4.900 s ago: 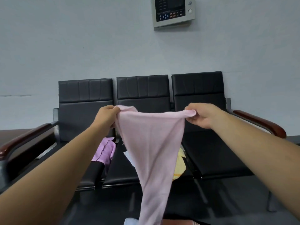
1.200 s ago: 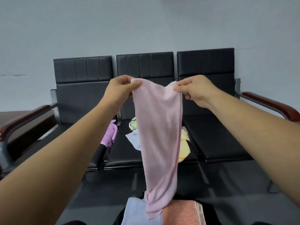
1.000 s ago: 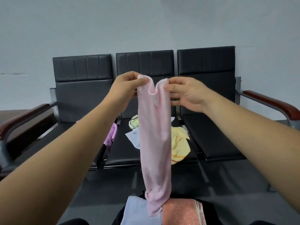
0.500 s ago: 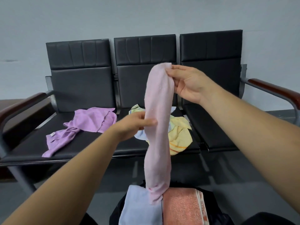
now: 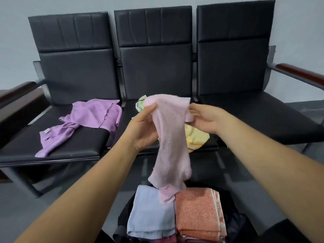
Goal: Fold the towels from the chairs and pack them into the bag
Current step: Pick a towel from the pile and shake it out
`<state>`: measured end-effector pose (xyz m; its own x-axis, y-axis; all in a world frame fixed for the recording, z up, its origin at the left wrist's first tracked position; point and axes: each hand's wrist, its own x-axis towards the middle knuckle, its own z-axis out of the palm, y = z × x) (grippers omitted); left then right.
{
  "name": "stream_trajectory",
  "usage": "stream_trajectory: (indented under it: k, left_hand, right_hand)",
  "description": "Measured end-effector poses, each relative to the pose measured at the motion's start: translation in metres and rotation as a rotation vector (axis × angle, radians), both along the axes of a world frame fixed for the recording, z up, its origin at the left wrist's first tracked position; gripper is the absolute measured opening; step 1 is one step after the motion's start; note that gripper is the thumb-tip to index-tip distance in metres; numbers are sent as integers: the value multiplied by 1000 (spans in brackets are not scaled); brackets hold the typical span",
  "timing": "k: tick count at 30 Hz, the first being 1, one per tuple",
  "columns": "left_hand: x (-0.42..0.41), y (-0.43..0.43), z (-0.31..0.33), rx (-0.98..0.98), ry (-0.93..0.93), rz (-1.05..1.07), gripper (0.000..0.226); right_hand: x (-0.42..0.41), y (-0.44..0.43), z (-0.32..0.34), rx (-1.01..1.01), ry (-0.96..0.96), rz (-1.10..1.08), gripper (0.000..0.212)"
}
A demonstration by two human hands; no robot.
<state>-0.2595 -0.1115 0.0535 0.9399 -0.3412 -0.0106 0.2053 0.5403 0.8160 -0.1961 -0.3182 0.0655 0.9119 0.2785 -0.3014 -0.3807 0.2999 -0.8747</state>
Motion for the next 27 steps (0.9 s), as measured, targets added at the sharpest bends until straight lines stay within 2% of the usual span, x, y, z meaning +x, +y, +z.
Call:
stream_trajectory:
  k: [3, 7, 9, 12, 15, 19, 20, 22, 25, 27]
  left_hand:
    - [6, 2, -9, -71, 10, 29, 46]
    - [12, 4, -27, -90, 17, 61, 52]
    - [15, 5, -34, -46, 30, 73, 54]
    - [21, 5, -33, 175, -55, 112, 47]
    - [28, 11, -31, 394, -140, 169, 37]
    - [34, 21, -38, 556, -139, 325, 30]
    - [35, 23, -40, 537, -105, 314, 31]
    - [35, 24, -44, 520, -68, 158, 42]
    - [26, 22, -53, 809, -191, -64, 55]
    - [22, 17, -60, 883, -249, -66, 52]
  right_hand:
    - [-9, -6, -26, 130, 93, 98, 60]
    - [-15, -5, -57, -18, 141, 303, 87]
    - [-17, -2, -68, -56, 131, 367, 83]
    - [-19, 6, -73, -131, 36, 412, 57]
    - [-14, 13, -69, -157, -79, 300, 44]
    - [-8, 17, -63, 1, -174, 129, 39]
    - [-7, 19, -61, 56, -182, 93, 37]
    - [-3, 21, -56, 170, -186, 72, 39]
    - [2, 20, -49, 249, -158, 58, 45]
    - [2, 18, -48, 241, -138, 16, 47]
